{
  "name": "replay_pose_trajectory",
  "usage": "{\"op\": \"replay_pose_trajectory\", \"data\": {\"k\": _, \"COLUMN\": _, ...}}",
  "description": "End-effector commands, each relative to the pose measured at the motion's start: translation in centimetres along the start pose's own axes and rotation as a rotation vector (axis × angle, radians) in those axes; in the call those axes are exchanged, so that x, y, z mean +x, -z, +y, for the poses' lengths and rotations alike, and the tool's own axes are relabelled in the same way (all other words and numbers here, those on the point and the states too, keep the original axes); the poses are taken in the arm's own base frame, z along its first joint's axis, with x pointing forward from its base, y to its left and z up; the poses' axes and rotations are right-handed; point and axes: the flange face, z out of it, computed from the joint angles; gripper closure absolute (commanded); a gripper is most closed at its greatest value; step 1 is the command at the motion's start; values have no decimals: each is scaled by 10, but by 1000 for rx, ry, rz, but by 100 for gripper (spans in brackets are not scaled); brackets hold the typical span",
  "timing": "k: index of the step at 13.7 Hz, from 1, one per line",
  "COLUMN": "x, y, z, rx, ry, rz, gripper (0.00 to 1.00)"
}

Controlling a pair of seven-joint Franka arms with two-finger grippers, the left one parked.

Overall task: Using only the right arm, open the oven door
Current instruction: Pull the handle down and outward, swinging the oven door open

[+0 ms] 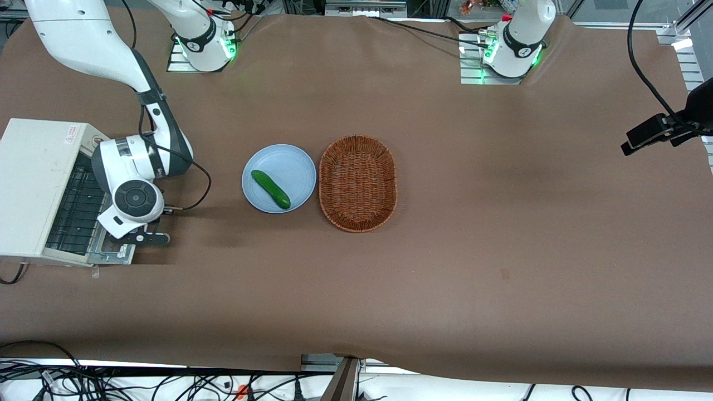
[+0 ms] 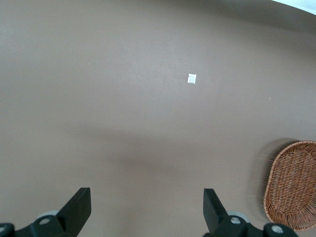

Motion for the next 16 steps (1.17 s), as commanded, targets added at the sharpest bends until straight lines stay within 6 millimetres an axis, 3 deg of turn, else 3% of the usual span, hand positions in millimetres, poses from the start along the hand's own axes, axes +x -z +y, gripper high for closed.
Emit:
{"op": "replay_pose_trajectory", "data": {"k": 1, "x": 6, "y": -37, "z": 26, "rx": -40, "ry": -5, "rz": -21, "gripper": 100}}
{"op": "replay_pose_trajectory", "data": {"k": 4, "x": 5, "y": -35, "z": 20, "rx": -20, "ry": 0, "rz": -27, "gripper": 100}}
{"op": "replay_pose_trajectory", "data": {"k": 8, "x": -1, "y": -22, "z": -12, "rx": 110, "ry": -23, "rz": -69, "gripper": 100}}
{"op": "replay_pose_trajectory", "data": {"k": 13, "x": -3, "y": -12, "z": -30, "rx": 152, "ry": -13, "rz": -69, "gripper": 100}}
{"op": "replay_pose_trajectory", "data": {"k": 15, "x": -3, "y": 10, "z": -31, "rx": 164, "ry": -7, "rz": -50, "gripper": 100}}
{"op": "replay_pose_trajectory", "data": {"k": 16, "x": 0, "y": 29, "z": -22, "rx": 169, "ry": -12, "rz": -47, "gripper": 96}}
